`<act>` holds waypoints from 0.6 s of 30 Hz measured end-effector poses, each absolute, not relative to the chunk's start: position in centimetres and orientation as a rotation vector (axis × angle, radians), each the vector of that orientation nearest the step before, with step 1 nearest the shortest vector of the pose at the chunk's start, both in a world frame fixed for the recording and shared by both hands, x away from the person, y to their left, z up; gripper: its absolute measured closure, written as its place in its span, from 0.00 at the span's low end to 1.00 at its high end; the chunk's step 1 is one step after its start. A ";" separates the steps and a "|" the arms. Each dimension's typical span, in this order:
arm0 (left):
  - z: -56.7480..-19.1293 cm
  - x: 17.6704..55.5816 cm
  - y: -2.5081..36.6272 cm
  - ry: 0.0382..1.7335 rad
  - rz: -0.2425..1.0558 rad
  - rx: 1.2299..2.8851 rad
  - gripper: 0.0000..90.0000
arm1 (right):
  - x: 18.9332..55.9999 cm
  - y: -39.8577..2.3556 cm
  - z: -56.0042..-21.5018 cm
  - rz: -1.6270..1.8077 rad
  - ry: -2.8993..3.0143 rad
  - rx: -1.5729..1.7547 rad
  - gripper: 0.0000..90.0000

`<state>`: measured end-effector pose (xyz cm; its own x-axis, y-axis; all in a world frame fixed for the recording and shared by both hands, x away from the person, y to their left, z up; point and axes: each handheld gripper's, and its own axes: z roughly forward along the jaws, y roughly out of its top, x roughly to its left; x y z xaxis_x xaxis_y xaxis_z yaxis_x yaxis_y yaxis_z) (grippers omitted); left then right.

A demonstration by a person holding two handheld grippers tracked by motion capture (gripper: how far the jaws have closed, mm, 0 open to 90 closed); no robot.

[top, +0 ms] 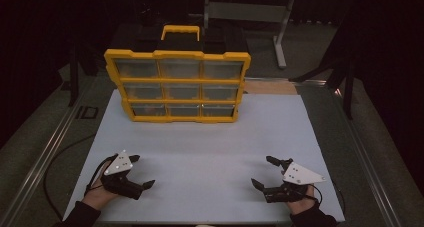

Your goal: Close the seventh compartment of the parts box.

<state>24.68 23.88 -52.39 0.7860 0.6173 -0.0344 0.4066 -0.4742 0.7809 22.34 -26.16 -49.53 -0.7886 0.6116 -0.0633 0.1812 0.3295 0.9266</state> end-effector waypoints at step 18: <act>-53.0 25.1 23.5 0.773 0.371 2.129 0.00 | 22.5 -26.1 -49.7 1.456 2.206 0.699 0.13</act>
<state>25.12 23.48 -52.96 0.7682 0.6401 -0.0031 0.3982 -0.4742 0.7852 22.47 -26.14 -49.70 -0.7926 0.6069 -0.0588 0.1846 0.3307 0.9255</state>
